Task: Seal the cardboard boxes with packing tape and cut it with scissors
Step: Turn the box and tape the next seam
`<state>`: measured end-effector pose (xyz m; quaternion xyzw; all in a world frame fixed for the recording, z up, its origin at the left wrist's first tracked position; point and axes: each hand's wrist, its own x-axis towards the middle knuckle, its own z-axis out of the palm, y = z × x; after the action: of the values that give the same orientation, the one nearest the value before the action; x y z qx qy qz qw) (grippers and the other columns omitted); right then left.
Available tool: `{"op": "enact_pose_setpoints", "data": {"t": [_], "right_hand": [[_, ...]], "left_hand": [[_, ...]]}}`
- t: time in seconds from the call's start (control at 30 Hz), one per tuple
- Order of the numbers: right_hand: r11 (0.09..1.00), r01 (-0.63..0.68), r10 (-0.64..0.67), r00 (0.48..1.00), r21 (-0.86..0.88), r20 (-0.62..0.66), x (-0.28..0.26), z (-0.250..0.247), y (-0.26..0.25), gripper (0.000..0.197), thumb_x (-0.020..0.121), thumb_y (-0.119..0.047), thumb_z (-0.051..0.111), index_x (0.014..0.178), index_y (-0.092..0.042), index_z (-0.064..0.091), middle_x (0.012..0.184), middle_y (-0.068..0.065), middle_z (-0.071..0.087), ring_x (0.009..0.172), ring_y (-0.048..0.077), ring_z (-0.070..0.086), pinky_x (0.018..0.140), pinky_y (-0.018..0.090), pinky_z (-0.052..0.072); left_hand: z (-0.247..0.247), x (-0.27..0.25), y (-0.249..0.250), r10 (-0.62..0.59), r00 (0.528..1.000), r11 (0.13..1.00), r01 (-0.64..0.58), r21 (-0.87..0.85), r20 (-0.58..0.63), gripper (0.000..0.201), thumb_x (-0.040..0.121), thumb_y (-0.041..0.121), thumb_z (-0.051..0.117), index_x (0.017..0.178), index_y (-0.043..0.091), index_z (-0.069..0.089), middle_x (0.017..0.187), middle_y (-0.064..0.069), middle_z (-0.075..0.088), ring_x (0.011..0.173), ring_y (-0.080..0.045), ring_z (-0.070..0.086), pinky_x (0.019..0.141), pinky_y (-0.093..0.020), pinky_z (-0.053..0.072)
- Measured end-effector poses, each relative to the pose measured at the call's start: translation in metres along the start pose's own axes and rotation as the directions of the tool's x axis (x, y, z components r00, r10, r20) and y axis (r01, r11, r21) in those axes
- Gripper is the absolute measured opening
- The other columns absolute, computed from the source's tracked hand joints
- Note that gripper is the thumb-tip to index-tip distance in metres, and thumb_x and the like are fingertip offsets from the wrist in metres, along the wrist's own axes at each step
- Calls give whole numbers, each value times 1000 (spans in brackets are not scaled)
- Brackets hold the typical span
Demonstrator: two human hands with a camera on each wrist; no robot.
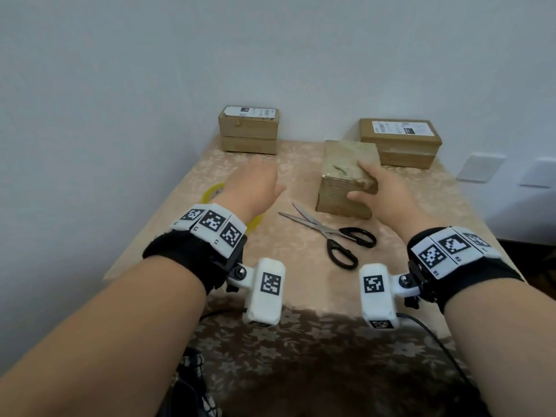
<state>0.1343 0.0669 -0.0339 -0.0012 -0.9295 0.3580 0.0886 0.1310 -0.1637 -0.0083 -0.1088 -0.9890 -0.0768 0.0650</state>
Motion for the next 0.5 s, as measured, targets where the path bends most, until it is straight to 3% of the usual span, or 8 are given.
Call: {"op": "enact_pose_setpoints", "data": {"t": [0.07,0.17,0.27,0.37,0.43,0.5], "right_hand": [[998,34,-35,999,48,34,-1,-6,7,67,84,-14,72,143,-23,42,134,1,53,120,15,48,99,20,33],[990,99,-107,991,96,81,-3,-10,14,64,83,-11,72,141,-23,47,120,-3,57,112,11,52,93,15,33],[988,140,-145,986,63,82,-8,-11,15,61,85,-12,70,140,-23,47,121,-3,58,113,11,51,94,16,33],[987,158,-155,983,-25,95,-11,-12,11,56,90,-20,64,142,-26,45,133,1,55,120,15,50,103,26,36],[974,169,-154,983,-153,103,-14,-11,4,61,90,-39,62,144,-23,40,140,5,47,126,21,46,107,35,37],[968,104,-85,992,-229,93,-18,-7,-5,81,79,-63,60,143,-20,35,141,9,35,126,26,42,106,39,38]], "left_hand": [[-2,1,20,17,999,955,-28,-297,-40,38,99,32,43,126,6,50,126,-12,52,114,-24,49,91,-29,37],[11,2,56,101,986,671,29,-741,130,46,101,38,33,137,11,44,134,-5,52,122,-19,49,100,-27,38],[31,10,71,68,978,500,136,-855,195,43,100,37,36,137,17,46,132,-3,55,117,-18,53,103,-32,41],[36,18,75,-52,961,483,262,-836,271,43,96,41,39,117,10,60,114,-11,65,101,-26,61,95,-39,49],[34,20,78,-105,961,559,269,-784,255,51,98,41,31,113,3,61,111,-17,64,101,-31,60,94,-41,48],[32,20,80,-143,967,563,256,-786,212,57,99,41,22,112,2,62,110,-20,64,101,-34,60,93,-47,48]]}}
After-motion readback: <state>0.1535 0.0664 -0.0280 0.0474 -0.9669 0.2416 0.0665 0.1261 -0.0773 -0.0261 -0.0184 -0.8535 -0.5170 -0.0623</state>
